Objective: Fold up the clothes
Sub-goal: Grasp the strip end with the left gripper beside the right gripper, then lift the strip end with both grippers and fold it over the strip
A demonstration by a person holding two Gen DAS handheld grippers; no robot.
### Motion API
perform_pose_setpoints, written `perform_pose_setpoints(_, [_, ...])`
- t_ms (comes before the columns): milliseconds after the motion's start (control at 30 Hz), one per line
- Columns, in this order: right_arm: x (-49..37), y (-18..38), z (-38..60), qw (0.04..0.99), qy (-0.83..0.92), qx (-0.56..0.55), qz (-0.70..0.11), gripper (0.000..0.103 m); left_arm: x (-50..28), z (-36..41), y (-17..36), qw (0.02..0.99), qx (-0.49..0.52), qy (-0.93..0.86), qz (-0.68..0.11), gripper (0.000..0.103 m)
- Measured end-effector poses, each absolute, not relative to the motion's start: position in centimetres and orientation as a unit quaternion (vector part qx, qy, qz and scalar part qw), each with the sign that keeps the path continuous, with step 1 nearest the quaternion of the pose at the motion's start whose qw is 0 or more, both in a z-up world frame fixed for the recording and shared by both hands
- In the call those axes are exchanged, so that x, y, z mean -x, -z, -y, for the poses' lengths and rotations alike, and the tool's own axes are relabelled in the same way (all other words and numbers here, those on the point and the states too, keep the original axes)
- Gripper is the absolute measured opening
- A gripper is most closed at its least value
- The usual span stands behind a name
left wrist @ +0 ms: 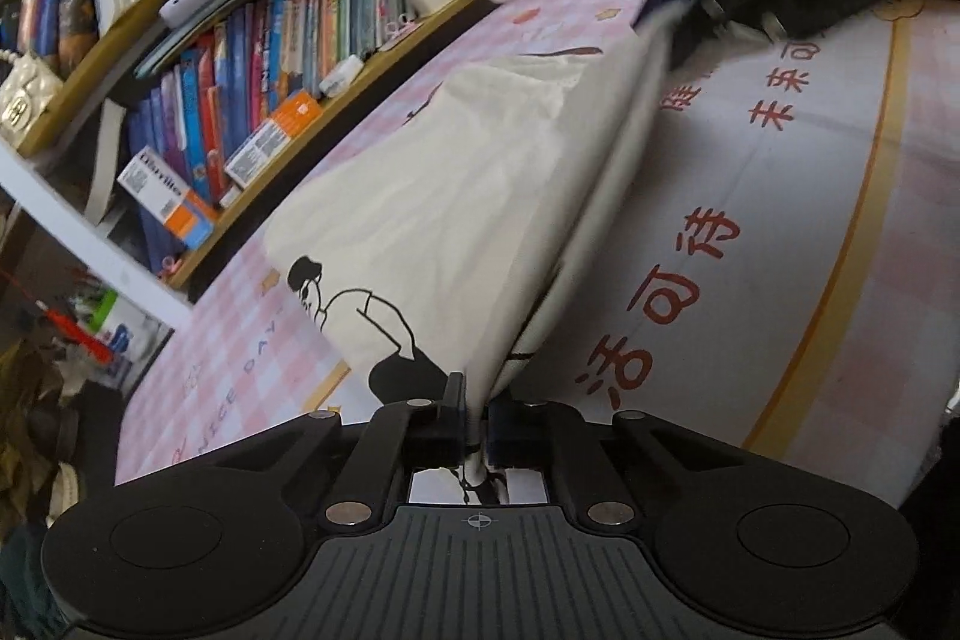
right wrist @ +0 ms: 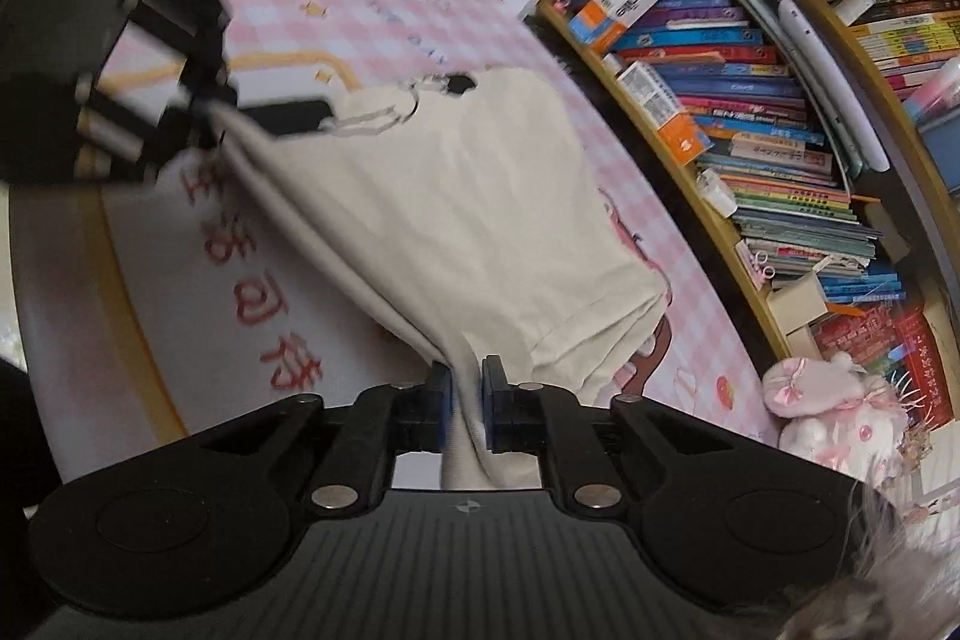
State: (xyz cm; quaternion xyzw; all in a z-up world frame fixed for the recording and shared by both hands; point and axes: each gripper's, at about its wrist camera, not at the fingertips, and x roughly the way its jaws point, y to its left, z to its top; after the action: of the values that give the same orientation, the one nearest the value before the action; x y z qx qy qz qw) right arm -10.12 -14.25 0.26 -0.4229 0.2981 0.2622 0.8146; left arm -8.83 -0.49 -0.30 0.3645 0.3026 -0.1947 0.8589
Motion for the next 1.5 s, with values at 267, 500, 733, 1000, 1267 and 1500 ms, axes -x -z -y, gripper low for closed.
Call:
perform_pose_setpoints(267, [12.1,4.2,16.0,0.787,-0.247,0.489,-0.282,0.02,8.7,0.7,-0.6,0.854,-0.379,0.204,-0.294,0.005])
perform_pose_setpoints(500, [12.6,4.2,16.8,0.785,-0.254,0.492,-0.277,0.013,9.0,0.8,-0.9,0.845,-0.387,0.215,-0.299,0.005])
perform_pose_setpoints(733, [12.7,2.3,17.9,0.785,-0.285,0.444,-0.324,0.012,10.8,0.9,-2.1,0.834,-0.384,0.241,-0.315,0.005])
perform_pose_setpoints(1000, [14.8,-1.7,19.7,0.765,-0.352,0.371,-0.392,0.011,15.1,0.6,-6.2,0.811,-0.378,0.296,-0.334,0.005])
perform_pose_setpoints(1267, [15.5,-6.3,20.8,0.767,-0.384,0.296,-0.421,0.011,16.0,0.2,-9.9,0.791,-0.391,0.322,-0.344,0.005])
perform_pose_setpoints(1500, [13.1,-9.5,20.8,0.807,-0.359,0.293,-0.367,0.011,11.7,-0.3,-12.5,0.816,-0.383,0.299,-0.313,0.005])
